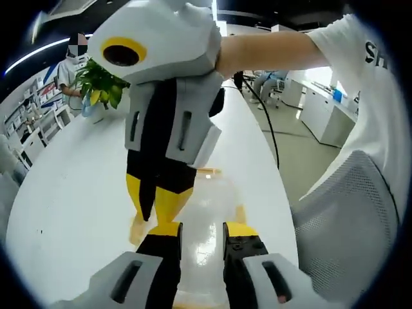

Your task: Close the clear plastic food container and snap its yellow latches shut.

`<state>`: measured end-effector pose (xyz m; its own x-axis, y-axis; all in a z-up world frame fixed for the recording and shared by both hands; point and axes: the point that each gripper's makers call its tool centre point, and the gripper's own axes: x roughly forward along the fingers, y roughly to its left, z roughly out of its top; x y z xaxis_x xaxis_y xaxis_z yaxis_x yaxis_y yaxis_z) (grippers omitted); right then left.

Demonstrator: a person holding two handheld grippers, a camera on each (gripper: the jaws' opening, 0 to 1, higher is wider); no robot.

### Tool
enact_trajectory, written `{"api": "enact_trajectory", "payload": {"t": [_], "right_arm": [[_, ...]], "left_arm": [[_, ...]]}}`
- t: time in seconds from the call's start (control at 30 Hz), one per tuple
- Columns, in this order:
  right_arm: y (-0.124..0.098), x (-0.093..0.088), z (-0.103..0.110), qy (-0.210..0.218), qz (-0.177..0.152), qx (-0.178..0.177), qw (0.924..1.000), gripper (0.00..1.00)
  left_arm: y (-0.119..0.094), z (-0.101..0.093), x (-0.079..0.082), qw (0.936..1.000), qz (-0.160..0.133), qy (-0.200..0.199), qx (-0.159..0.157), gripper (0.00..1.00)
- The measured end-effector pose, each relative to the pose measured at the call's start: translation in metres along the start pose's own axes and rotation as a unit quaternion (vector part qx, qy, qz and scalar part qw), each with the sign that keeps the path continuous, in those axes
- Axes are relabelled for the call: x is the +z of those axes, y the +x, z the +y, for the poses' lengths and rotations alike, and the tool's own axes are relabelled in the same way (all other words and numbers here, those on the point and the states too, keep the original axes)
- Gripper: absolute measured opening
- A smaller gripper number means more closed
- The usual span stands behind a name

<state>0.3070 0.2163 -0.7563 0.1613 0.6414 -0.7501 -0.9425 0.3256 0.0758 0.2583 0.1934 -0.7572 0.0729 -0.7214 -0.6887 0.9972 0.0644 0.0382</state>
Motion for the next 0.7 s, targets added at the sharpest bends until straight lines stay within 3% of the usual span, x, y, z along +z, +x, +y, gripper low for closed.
{"api": "enact_trajectory", "payload": {"t": [0.2,0.37,0.5,0.7], "right_arm": [[0.003,-0.002,0.000,0.001,0.008,0.004,1.0000,0.16],[0.003,-0.003,-0.004,0.016,0.011,0.011,0.9998,0.20],[0.004,-0.005,-0.009,0.025,0.013,0.011,0.9995,0.24],[0.007,-0.009,-0.012,0.038,0.018,0.024,0.9988,0.26]], "left_arm": [[0.002,-0.008,-0.007,0.9997,0.019,0.014,-0.002,0.26],[0.000,-0.010,-0.004,0.9988,0.019,0.043,0.012,0.28],[0.000,-0.010,-0.005,0.9989,0.021,0.039,0.016,0.33],[-0.003,-0.011,-0.003,0.9958,0.026,0.076,0.045,0.34]]}}
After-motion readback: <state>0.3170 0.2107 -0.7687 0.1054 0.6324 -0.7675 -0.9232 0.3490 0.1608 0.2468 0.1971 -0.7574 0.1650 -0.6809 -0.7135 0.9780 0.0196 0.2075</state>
